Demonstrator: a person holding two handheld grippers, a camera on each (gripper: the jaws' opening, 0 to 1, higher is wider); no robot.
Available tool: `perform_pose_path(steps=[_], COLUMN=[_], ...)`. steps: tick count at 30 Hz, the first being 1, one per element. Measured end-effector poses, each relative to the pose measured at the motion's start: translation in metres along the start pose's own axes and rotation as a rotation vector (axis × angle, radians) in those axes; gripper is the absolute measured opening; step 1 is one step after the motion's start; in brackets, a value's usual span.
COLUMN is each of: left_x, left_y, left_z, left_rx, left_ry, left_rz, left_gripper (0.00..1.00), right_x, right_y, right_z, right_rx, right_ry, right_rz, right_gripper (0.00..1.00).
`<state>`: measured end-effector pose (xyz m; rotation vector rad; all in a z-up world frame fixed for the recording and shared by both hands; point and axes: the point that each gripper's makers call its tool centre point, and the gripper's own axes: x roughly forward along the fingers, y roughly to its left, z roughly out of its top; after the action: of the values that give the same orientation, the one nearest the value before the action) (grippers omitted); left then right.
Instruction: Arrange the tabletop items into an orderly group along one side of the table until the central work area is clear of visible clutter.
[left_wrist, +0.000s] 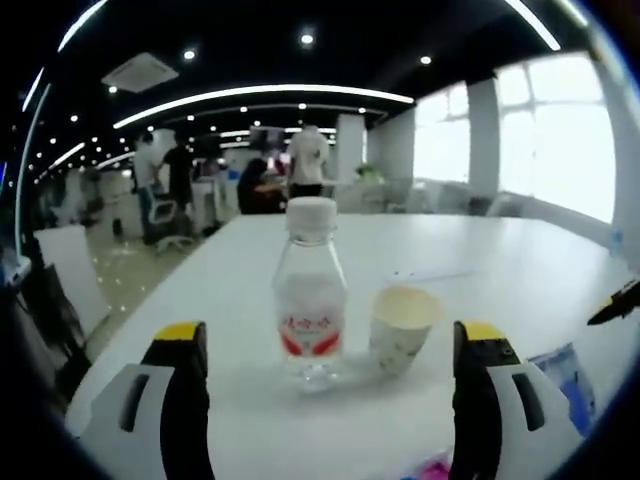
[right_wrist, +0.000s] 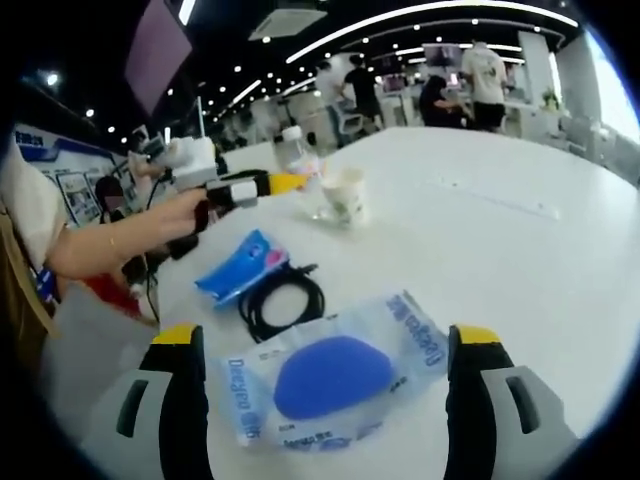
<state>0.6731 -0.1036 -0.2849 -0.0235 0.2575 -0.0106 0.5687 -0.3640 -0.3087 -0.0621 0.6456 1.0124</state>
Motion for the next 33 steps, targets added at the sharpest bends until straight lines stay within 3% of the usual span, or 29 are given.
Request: perform_pose_path(steps=[7, 15, 33], left_x=[-0.013, -0.031, -0.085], left_y=[-0.011, -0.030, -0.101], left_z=[-0.001, -0.009, -0.019], left_rx=[0.057, 0.106, 0.156], left_ry=[0.024, 0.056, 0.143], left_rz=[-0.021, -0.051, -0.266], left_gripper=[0.99, 0.99, 0.99], right_x=[-0.002, -0.009, -0.014], right_y=[0.008, 0.006, -0.005], right_z=[0.016, 0.018, 0.010], right_rx=[0.016, -0.022, -0.021], right_ry=[-0.047, -0.044, -0.034], right_rz=[0.028, 0.029, -0.011], right_gripper=[0.99, 0.99, 0.99])
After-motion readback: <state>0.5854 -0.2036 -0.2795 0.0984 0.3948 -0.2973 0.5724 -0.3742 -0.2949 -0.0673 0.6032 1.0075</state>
